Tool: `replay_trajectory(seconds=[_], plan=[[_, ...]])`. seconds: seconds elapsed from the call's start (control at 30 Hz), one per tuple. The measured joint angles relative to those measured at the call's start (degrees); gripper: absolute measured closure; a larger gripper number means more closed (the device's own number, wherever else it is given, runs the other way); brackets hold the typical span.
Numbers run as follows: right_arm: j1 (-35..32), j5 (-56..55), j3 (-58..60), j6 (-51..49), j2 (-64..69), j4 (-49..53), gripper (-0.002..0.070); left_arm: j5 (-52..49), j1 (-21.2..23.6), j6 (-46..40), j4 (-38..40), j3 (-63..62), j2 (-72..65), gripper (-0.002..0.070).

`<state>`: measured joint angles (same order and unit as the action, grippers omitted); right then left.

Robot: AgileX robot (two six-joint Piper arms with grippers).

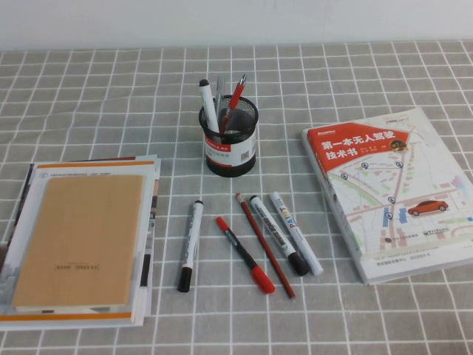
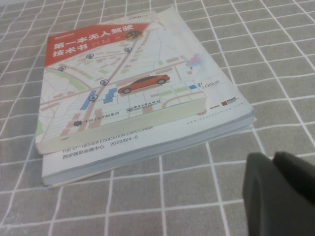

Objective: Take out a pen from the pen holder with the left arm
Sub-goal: 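Take a marker out of the pen holder and lay it on the table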

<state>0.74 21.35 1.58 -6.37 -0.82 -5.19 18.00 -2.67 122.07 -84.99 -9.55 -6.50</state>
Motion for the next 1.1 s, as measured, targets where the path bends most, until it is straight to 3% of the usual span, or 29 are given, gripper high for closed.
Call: replay_trajectory(seconds=[0.1, 0.27, 0.5, 1.0, 1.1], plan=[[0.0, 0.0, 0.0, 0.0, 0.0, 0.0, 0.0689, 5.18, 0.0, 9.79, -11.59, -5.27, -9.05, 0.068], [0.0, 0.0, 0.0, 0.0, 0.0, 0.0, 0.0689, 9.69, 0.0, 6.9, -16.37, -12.08, -24.8, 0.068], [0.0, 0.0, 0.0, 0.0, 0.0, 0.0, 0.0689, 8.96, 0.0, -6.38, -17.13, -18.56, -33.51, 0.068], [0.0, 0.0, 0.0, 0.0, 0.0, 0.0, 0.0689, 4.58, 0.0, -8.56, -16.9, -19.44, -33.86, 0.068], [0.0, 0.0, 0.0, 0.0, 0.0, 0.0, 0.0689, 4.14, 0.0, -14.73, -10.88, -19.44, -33.86, 0.068]])
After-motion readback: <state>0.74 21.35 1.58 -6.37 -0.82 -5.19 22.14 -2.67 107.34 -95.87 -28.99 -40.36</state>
